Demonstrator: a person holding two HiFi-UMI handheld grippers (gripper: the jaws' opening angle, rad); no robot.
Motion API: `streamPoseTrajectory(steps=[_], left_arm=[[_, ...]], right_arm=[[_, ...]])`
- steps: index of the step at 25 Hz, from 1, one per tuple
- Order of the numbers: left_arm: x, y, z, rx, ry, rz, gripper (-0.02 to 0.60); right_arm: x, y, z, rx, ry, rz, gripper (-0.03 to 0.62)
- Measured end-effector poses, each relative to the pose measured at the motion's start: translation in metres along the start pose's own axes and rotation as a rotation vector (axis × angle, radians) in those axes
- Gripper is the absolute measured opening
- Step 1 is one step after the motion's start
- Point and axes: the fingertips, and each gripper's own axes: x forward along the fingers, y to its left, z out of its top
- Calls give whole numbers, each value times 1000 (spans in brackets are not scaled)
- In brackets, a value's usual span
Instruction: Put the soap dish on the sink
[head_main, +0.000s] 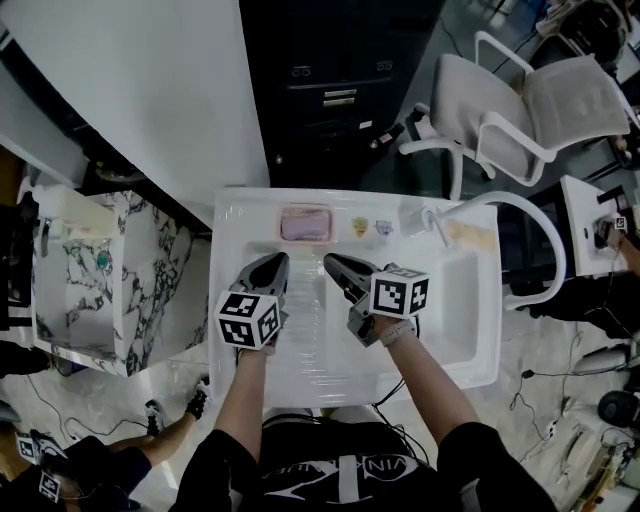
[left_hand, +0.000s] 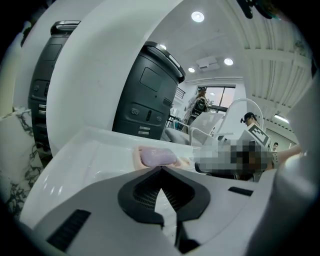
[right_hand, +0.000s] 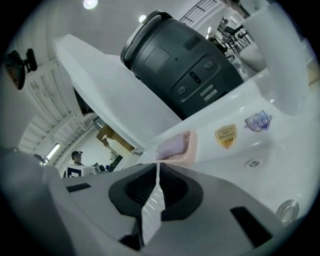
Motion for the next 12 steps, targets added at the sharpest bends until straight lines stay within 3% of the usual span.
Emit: streamPoseTrajectory(steps=[6,12], left_arm=[[-17,3,12,9,-39,20,15],[-34,-1,28,18,-85,30,15]], right_arm=[[-8,10,-2,-200,21,-57,34],[-20,17,6,-332,-9,-103,31]])
